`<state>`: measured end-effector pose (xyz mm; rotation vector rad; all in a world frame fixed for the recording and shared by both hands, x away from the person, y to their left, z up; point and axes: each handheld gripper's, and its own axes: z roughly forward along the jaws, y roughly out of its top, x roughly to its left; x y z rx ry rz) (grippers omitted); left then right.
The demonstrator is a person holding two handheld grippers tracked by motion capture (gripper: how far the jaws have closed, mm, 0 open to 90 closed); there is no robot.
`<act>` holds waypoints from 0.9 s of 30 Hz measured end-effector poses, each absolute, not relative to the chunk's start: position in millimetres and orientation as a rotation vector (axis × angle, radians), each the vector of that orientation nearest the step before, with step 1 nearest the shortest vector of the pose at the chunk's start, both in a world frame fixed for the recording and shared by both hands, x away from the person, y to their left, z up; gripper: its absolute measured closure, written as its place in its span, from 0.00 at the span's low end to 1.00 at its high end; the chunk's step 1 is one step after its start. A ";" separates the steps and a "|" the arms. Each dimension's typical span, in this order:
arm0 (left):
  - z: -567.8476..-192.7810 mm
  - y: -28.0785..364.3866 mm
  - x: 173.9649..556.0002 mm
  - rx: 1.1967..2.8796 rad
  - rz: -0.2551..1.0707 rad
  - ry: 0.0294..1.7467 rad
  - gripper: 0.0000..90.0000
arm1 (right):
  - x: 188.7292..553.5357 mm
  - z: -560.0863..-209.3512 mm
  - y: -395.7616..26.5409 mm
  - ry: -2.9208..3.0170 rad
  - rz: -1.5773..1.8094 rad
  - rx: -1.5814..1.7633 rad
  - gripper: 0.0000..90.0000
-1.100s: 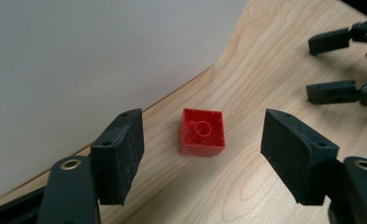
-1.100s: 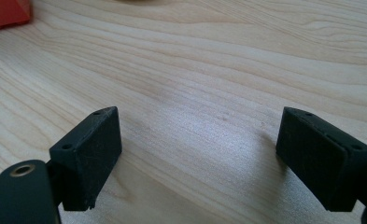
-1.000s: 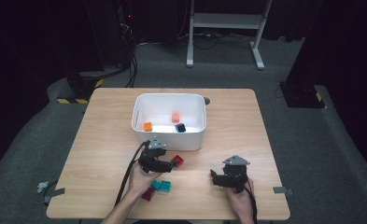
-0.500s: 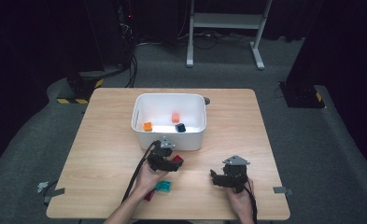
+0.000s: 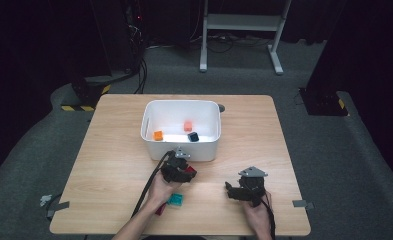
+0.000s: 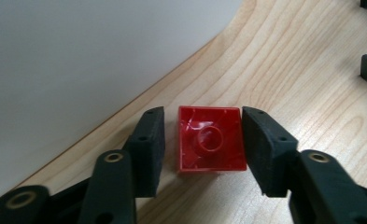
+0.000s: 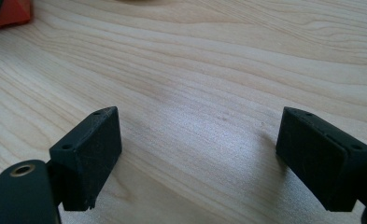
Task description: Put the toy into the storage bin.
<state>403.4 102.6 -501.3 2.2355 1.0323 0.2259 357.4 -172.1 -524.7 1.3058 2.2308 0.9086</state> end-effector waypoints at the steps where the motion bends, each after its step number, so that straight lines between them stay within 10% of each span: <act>1: -501.8 101.9 403.4 2.234 0.217 1.035 0.60 | 357.4 -524.7 -172.0 2.230 0.910 1.307 0.15; 27: -471.3 122.5 390.1 2.156 0.212 0.982 0.65 | 357.4 -524.7 -172.1 2.231 0.909 1.306 0.15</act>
